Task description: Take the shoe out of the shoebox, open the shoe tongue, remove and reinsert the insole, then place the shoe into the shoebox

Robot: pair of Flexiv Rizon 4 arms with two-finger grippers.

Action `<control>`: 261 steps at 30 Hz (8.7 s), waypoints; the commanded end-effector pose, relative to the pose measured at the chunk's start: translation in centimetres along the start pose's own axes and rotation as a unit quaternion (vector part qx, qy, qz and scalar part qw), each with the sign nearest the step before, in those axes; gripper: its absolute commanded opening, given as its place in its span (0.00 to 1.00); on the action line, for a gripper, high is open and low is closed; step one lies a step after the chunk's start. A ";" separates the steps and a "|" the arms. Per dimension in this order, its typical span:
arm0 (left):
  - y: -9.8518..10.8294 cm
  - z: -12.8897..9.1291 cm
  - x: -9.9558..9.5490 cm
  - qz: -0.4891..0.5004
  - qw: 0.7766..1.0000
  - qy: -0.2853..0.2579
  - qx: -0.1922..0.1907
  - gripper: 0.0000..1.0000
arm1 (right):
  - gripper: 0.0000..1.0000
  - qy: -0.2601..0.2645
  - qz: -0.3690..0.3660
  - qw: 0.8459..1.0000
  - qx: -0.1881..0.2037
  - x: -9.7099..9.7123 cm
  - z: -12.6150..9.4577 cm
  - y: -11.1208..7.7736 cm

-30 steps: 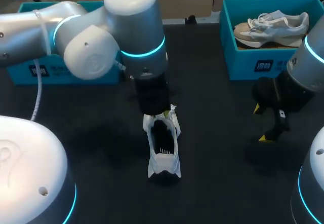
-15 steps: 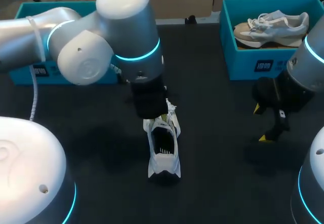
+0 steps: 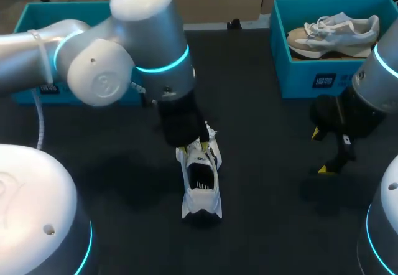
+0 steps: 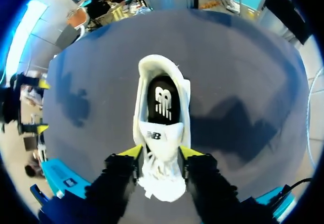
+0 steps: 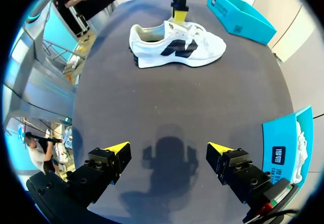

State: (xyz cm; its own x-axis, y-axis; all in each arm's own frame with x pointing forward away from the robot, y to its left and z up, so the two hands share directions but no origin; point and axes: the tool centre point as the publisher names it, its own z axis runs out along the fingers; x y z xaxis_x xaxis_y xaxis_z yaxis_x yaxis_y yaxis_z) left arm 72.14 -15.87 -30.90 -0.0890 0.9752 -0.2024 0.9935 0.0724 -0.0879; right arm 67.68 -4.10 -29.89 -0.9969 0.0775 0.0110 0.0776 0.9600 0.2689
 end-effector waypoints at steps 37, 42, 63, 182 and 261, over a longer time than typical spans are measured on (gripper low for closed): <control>-7.4 -6.0 2.0 -0.482 0.871 0.055 -0.070 1.00 | 1.00 -0.001 -0.001 1.000 0.000 0.1 0.0 -0.1; -8.1 -3.8 2.2 -0.540 0.839 0.059 -0.042 1.00 | 1.00 -0.001 -0.001 1.000 0.000 0.1 0.0 -0.1; -10.9 2.1 2.4 -0.586 0.808 0.006 -0.068 1.00 | 1.00 -0.001 -0.001 1.000 0.000 0.1 0.0 -0.1; 8.4 -24.2 11.1 -0.636 0.766 0.075 -0.050 0.00 | 1.00 -0.001 -0.001 1.000 0.000 0.1 0.0 -0.1; 32.8 -27.3 35.4 -0.257 0.948 0.160 -0.100 0.00 | 1.00 -0.001 -0.001 1.000 0.000 0.1 0.0 -0.1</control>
State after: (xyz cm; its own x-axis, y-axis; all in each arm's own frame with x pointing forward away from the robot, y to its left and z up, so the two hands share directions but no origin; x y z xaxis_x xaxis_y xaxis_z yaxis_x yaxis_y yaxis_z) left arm 103.83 26.79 -14.45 -0.5702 0.8115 0.1280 0.8215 0.5639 0.0844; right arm 67.68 -4.11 -29.89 -0.9969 0.0776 0.0110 0.0777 0.9600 0.2690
